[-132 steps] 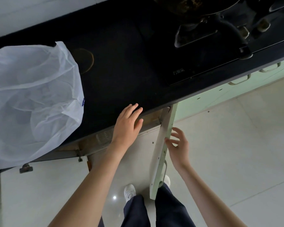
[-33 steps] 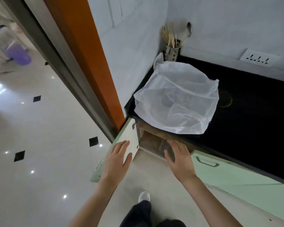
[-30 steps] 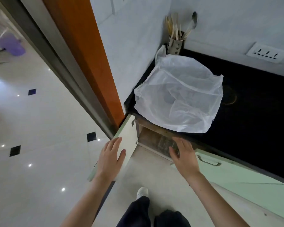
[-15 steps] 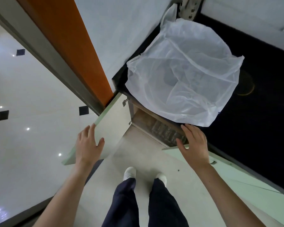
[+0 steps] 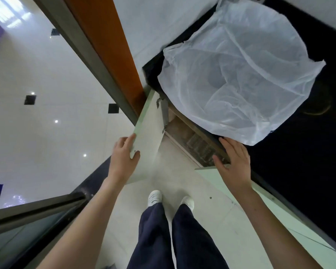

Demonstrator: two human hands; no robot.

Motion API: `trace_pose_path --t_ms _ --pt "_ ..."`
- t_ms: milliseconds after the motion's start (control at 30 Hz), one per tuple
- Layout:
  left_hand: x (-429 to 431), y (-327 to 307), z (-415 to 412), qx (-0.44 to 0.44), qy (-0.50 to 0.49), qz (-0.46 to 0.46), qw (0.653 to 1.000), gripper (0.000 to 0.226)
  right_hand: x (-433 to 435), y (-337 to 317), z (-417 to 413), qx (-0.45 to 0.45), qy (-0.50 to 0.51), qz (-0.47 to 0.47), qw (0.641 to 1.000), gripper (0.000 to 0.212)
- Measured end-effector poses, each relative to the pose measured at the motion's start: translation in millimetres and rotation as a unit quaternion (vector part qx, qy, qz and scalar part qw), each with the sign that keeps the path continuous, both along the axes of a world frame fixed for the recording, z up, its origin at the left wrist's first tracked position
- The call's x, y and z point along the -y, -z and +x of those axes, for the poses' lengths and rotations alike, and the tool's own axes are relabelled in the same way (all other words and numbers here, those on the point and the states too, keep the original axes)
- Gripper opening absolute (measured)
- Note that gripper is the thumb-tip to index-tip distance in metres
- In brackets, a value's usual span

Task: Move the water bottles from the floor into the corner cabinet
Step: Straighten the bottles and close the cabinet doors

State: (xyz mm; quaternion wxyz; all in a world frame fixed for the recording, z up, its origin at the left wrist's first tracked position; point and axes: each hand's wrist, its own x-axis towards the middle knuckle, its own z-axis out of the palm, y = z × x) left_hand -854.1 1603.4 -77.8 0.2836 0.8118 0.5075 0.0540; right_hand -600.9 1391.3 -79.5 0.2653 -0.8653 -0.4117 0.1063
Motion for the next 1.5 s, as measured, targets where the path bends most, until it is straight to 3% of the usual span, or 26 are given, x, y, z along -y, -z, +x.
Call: trace_pose_path --t_ms 167,467,600,700,833,1100,1500 --pt "30 2 22 0.034 0.013 -0.085 0.996 0.066 1 1 3 -0.001 -0.004 0.016 1.000 0.055" --pt "50 9 49 0.138 -0.079 -0.196 0.968 0.072 6 -1 7 -0.015 -0.025 0.037 0.999 0.055" --pt "71 12 63 0.214 -0.144 -0.274 0.926 0.069 12 -3 11 -0.023 -0.028 0.034 0.999 0.052" --pt "90 13 76 0.254 -0.157 -0.324 0.898 0.080 18 -4 13 -0.003 -0.025 0.024 0.999 0.051" --pt "104 17 91 0.266 -0.166 -0.321 0.894 0.086 29 -3 15 0.012 -0.018 0.017 1.000 0.053" --pt "110 22 117 0.295 -0.164 -0.331 0.881 0.088 34 -7 19 -0.051 -0.004 0.015 0.999 0.066" --pt "116 28 160 0.317 -0.132 -0.313 0.885 0.095 36 -5 21 -0.022 -0.015 0.032 0.999 0.055"
